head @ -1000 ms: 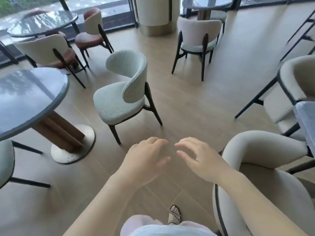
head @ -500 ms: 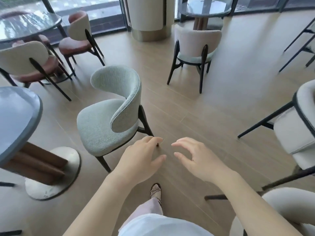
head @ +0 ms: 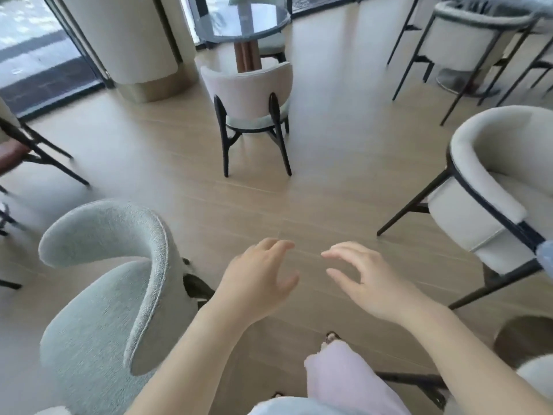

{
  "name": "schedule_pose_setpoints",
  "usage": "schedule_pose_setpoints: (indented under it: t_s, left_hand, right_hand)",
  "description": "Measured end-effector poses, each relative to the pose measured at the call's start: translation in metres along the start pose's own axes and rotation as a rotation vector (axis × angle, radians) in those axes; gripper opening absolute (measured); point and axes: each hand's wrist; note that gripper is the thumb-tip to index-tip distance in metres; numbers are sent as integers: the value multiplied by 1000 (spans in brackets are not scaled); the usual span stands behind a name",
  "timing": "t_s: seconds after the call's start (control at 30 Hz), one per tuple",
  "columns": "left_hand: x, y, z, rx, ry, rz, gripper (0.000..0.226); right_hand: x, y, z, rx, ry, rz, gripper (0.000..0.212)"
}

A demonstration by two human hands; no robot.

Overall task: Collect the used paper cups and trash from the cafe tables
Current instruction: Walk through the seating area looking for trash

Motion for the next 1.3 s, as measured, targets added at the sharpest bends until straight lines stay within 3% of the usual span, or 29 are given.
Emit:
schedule_pose_setpoints:
  t_s: [0.23,0.6,0.93,1.3]
  left_hand:
    - [161,8,1,33,-98,107,50]
    - [408,65,-18,58,-126,226,51]
    - [563,34,-30,42,-150,210,51]
    - [802,-1,-100,104,-87,315,51]
  right_hand:
    - [101,75,-49,5,99,67,27]
    - [255,176,-190,-50,143,136,31]
    - [396,230,-233,5,102,140,30]
    - [610,271,-325,-47,223,164,29]
Point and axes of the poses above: each hand's wrist, its own x-axis towards the middle knuckle, its own z-axis out of the palm, y = z × x, and after that the axes turned 2 degrees about z, right-handed
